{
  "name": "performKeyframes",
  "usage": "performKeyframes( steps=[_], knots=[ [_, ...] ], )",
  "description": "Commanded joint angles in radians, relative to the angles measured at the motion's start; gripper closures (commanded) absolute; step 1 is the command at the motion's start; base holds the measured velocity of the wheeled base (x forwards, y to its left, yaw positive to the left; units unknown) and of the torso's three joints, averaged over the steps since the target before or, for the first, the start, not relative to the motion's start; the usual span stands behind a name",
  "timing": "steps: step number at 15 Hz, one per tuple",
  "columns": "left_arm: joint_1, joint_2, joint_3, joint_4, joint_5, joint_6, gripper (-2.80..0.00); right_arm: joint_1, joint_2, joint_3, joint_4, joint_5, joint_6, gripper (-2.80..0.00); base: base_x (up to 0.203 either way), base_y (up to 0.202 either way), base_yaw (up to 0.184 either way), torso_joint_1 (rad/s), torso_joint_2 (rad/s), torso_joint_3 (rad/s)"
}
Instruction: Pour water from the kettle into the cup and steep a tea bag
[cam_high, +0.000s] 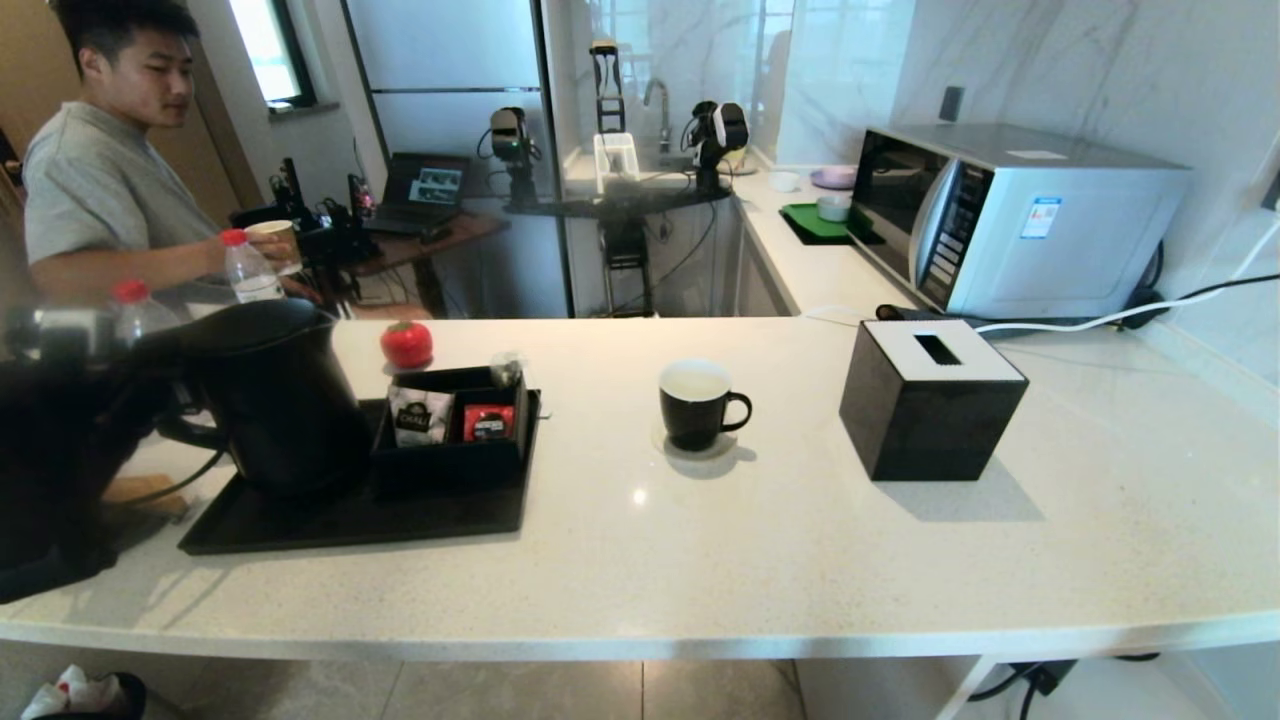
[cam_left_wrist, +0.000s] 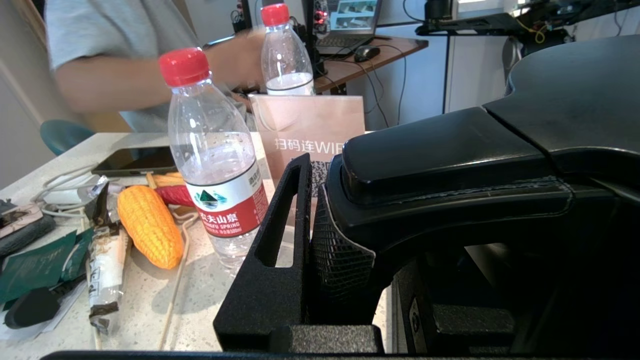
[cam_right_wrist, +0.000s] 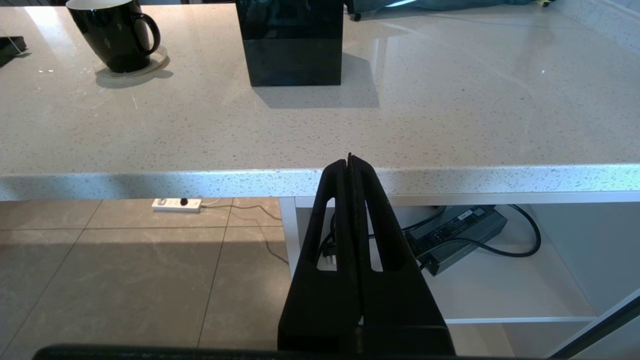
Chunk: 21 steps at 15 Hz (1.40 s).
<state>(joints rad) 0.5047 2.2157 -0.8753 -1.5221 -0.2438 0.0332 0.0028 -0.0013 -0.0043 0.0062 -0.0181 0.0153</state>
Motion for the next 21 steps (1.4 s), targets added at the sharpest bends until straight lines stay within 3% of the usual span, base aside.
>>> performKeyframes(
  steps=[1, 8, 16, 21],
  knots=[
    [0.005, -0.04, 0.021, -0.048, -0.002, -0.004, 0.0, 0.0, 0.001, 0.0, 0.0, 0.0, 0.0, 0.0, 0.0, 0.0, 0.0, 0.0, 0.0, 0.0],
    [0.012, -0.117, 0.044, -0.048, -0.006, -0.019, 0.0, 0.0, 0.001, 0.001, 0.0, 0.0, 0.0, 0.0, 0.0, 0.0, 0.0, 0.0, 0.0, 0.0],
    [0.02, -0.264, 0.248, -0.048, -0.01, -0.019, 0.0, 0.0, 0.001, 0.0, 0.0, 0.0, 0.0, 0.0, 0.0, 0.0, 0.0, 0.0, 0.0, 0.0],
    [-0.019, -0.356, 0.311, -0.048, -0.027, -0.019, 0.0, 0.0, 0.001, 0.0, 0.0, 0.0, 0.0, 0.0, 0.0, 0.0, 0.0, 0.0, 0.0, 0.0]
  ],
)
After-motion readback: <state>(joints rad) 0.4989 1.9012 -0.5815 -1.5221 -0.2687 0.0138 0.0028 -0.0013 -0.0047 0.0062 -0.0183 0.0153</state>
